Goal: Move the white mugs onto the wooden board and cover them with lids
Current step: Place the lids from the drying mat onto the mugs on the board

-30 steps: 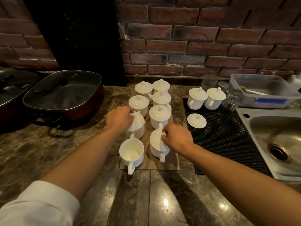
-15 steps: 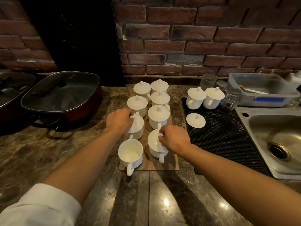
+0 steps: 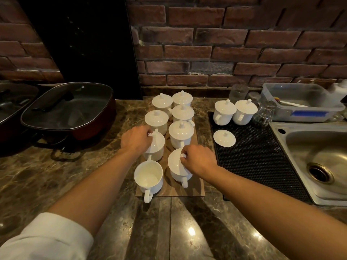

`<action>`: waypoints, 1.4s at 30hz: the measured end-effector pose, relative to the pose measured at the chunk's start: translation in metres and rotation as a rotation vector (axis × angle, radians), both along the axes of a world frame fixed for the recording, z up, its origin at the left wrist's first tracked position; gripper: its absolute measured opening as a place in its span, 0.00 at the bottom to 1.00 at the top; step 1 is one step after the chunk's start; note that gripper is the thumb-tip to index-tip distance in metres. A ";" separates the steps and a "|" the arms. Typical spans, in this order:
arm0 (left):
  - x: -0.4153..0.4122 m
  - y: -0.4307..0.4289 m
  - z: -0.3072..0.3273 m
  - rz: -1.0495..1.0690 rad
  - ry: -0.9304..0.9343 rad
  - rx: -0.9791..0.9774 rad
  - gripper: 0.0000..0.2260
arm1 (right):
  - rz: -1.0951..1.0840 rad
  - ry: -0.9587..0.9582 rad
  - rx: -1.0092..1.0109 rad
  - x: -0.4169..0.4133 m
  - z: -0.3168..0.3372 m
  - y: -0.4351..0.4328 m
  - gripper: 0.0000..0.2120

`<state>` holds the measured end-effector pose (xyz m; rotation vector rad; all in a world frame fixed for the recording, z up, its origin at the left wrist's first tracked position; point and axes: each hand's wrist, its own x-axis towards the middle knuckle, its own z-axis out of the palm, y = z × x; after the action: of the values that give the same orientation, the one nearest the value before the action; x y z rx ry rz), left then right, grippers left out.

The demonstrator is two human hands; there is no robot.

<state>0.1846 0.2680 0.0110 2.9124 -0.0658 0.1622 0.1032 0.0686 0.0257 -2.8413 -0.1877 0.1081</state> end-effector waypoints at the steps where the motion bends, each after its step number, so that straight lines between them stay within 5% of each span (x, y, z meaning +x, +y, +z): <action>1: 0.000 0.000 0.001 -0.001 0.003 -0.004 0.11 | 0.001 -0.002 -0.001 0.000 0.000 0.000 0.14; 11: -0.003 -0.023 0.022 0.017 -0.139 0.018 0.18 | 0.007 0.004 0.084 0.003 0.003 -0.019 0.24; 16: 0.004 -0.078 0.047 -0.068 -0.147 -0.053 0.14 | -0.146 0.044 0.168 0.011 0.005 -0.069 0.14; 25: 0.008 -0.210 0.036 -0.222 0.102 -0.062 0.13 | -0.367 0.157 0.087 0.055 -0.028 -0.180 0.19; 31: 0.012 -0.255 -0.011 -0.125 0.302 -0.071 0.11 | -0.287 0.179 0.112 0.095 -0.051 -0.208 0.20; 42: 0.023 -0.278 -0.056 -0.026 0.325 -0.198 0.18 | -0.142 0.118 0.119 0.128 -0.077 -0.205 0.15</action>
<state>0.2079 -0.0100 -0.0452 2.6995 -0.0311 -0.2917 0.2309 -0.1361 -0.0512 -2.7099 0.0318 0.2258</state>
